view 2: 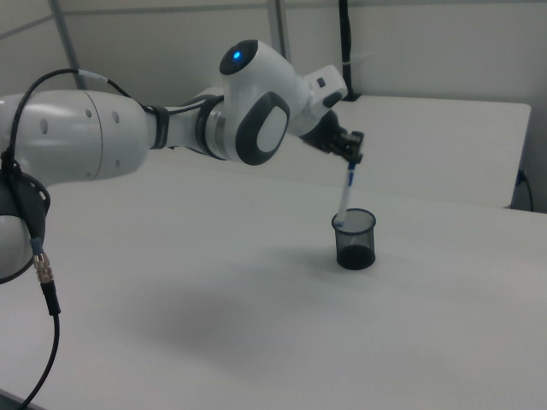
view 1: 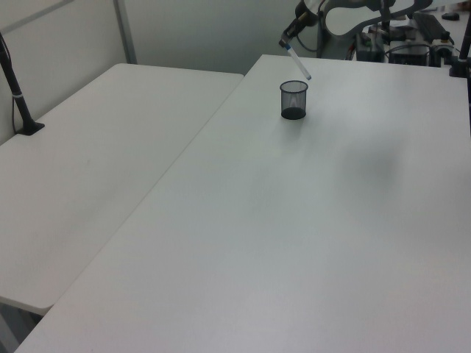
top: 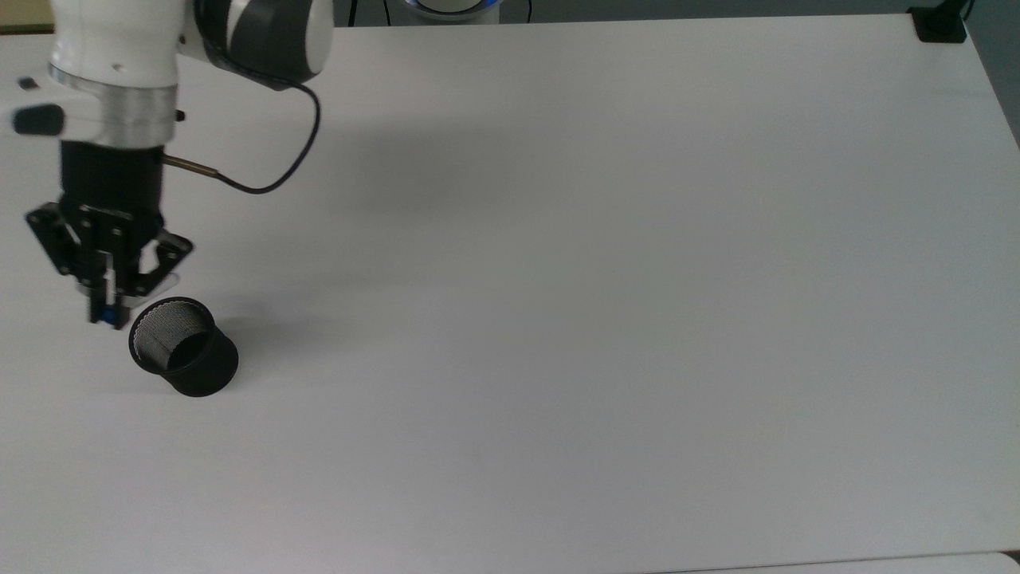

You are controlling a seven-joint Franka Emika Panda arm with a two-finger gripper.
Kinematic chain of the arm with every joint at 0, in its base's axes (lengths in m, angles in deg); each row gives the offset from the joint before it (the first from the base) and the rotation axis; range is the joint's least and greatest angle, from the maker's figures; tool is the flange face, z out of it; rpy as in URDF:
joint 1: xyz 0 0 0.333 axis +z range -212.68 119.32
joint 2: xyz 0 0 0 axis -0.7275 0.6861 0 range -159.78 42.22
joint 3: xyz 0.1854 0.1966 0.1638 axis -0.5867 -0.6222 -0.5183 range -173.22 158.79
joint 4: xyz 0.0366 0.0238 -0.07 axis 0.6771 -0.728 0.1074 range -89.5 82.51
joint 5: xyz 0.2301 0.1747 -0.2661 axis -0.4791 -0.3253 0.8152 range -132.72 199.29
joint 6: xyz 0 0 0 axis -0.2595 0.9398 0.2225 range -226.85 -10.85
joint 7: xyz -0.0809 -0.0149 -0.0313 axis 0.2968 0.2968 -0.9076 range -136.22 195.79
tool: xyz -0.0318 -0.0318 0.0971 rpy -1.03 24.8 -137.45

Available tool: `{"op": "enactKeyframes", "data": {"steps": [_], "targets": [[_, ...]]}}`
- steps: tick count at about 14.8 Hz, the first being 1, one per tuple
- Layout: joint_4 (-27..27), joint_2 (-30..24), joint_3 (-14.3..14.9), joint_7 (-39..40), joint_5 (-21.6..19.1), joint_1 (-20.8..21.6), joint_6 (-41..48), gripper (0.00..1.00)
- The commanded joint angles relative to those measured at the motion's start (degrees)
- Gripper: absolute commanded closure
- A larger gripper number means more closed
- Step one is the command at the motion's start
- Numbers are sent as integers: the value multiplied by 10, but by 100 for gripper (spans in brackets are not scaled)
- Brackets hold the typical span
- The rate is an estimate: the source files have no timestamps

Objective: Remove the marker
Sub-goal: 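Lift the gripped marker straight up out of the cup, then carry the marker away from the cup and lower it to the table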

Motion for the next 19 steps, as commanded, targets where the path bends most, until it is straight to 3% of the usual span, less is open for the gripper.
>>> {"op": "enactKeyframes", "data": {"steps": [1, 11, 12, 13, 14, 15, 18, 19], "targets": [[-24, -15, -30, 36, 3, 14, 68, 85], [-57, 38, -41, 32, 1, 80, 68, 81], [-58, 43, -41, 32, 1, 85, 68, 66], [-56, 50, -41, 33, 5, 92, 68, 63], [-56, 51, -41, 32, 4, 94, 68, 27], [-56, 50, -41, 32, 3, 104, 68, 16], [-53, 30, -39, 3, 2, 128, 94, 13], [-54, 10, -39, -31, 4, 144, 130, 2]]}}
